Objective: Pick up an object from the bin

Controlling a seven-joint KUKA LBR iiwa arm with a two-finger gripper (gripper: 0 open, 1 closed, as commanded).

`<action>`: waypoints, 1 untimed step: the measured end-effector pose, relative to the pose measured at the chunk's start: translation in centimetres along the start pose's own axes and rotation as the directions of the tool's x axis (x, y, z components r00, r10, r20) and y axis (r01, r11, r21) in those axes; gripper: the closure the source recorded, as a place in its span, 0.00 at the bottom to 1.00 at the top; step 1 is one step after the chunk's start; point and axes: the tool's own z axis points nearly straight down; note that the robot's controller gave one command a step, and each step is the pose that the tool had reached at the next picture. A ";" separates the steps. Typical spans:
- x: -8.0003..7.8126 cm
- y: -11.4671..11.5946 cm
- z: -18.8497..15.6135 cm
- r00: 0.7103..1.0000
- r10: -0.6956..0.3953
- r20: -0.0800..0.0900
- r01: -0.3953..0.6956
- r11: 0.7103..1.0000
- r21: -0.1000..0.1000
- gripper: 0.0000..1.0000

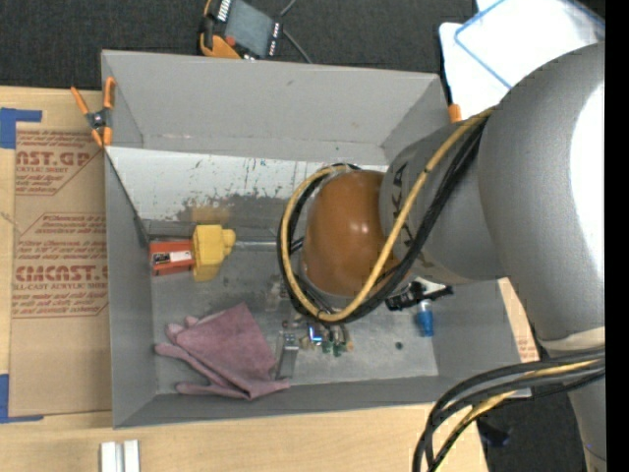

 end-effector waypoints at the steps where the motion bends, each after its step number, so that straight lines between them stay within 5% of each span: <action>1: -1.0 6.1 3.6 1.000 -0.011 -0.022 0.011 1.000 0.000 0.00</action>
Offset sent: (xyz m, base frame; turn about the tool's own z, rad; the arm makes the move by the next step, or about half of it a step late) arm 0.0007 0.0487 -0.0350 0.0143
